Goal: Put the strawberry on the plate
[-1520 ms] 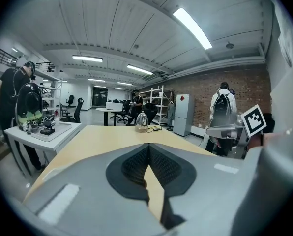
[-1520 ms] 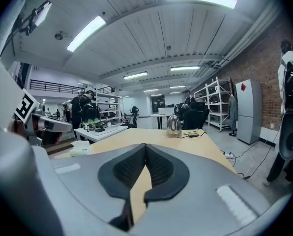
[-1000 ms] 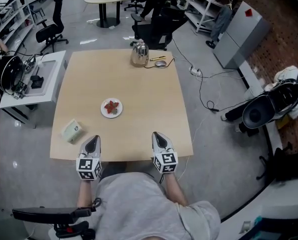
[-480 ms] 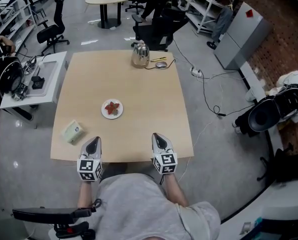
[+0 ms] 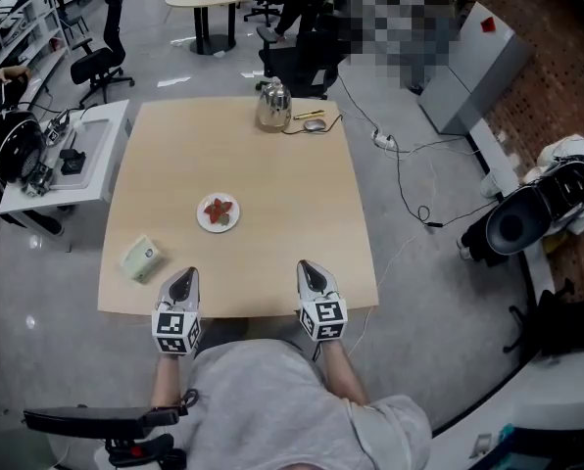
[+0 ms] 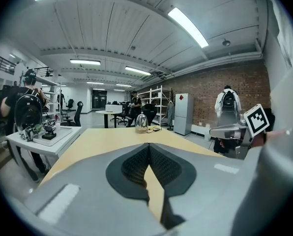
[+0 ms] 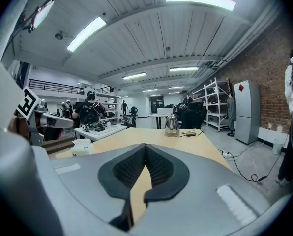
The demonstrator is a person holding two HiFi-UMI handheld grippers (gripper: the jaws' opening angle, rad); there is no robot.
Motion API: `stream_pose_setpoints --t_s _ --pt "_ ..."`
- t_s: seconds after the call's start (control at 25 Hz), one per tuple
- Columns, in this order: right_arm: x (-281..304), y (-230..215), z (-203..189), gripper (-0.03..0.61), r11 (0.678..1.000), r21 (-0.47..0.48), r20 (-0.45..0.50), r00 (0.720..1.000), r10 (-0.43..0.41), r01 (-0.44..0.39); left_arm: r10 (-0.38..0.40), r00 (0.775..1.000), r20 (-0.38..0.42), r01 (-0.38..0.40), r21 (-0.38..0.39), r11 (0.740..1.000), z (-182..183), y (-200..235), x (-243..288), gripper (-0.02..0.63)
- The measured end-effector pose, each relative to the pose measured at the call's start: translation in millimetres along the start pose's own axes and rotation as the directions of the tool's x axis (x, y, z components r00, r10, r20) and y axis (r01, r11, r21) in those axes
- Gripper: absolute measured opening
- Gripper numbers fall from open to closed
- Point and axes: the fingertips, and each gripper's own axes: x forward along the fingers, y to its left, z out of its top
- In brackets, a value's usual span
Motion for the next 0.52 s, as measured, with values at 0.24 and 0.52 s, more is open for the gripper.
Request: stream_pose_setpoints --t_s 0.24,0.52 --pt "0.4 3.0 -1.0 0.006 1.000 0.001 -0.004 1.000 0.009 -0.009 0.002 1.000 0.003 -0.002 0.000 1.000 1.6 -0.1 -1.0 0.019" --pt "2.8 6.4 -6.4 0.006 1.000 -0.001 -0.005 1.000 0.011 -0.011 0.005 1.000 0.002 -0.005 0.006 1.000 -3.5 2.6 -1.9 0.018"
